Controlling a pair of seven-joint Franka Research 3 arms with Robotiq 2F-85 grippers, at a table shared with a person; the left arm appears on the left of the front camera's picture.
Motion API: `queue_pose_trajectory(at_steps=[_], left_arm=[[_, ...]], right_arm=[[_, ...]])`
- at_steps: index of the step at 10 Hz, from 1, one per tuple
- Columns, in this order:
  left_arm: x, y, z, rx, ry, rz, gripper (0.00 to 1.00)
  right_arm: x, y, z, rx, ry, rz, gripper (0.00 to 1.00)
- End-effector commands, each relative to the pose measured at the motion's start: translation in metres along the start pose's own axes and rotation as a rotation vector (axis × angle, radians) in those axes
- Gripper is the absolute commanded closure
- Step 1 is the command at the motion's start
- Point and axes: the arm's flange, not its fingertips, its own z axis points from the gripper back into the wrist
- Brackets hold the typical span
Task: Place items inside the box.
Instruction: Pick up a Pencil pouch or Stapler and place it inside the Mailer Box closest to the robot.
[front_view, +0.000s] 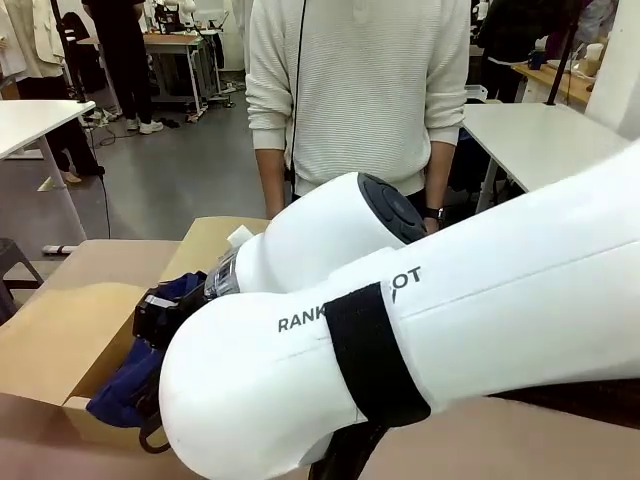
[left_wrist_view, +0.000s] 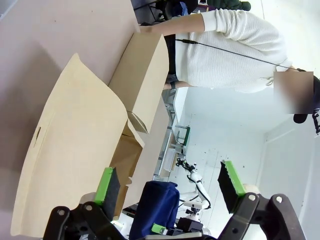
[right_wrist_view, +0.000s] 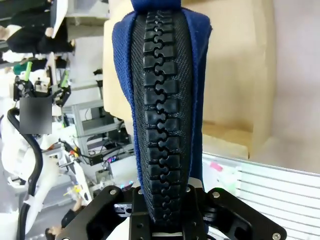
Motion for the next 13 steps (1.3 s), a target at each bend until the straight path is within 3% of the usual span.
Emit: queue_pose_trajectory(at_steps=[1,3,7,13], left_arm=[[-0.001,0.001,0.002,-0.006,0.011,-0.019,0.00],[-0.001,0.001,0.002,-0.006,0.011,-0.019,0.00],[-0.001,0.001,0.002,-0.006,0.011,-0.019,0.00],[-0.001,0.001,0.002,-0.006,0.011,-0.019,0.00]], right_arm=[[0.004,0.003,-0.006,0.003,-0.053,-0.003,0.93],[0.021,0.020,-0.019,0.009,-0.104,0.003,0.93],[0.041,0.041,-0.065,-0.082,-0.079,0.003,0.93],[0.036,0.045,-0.117,-0.177,-0.072,-0.006,0.93]])
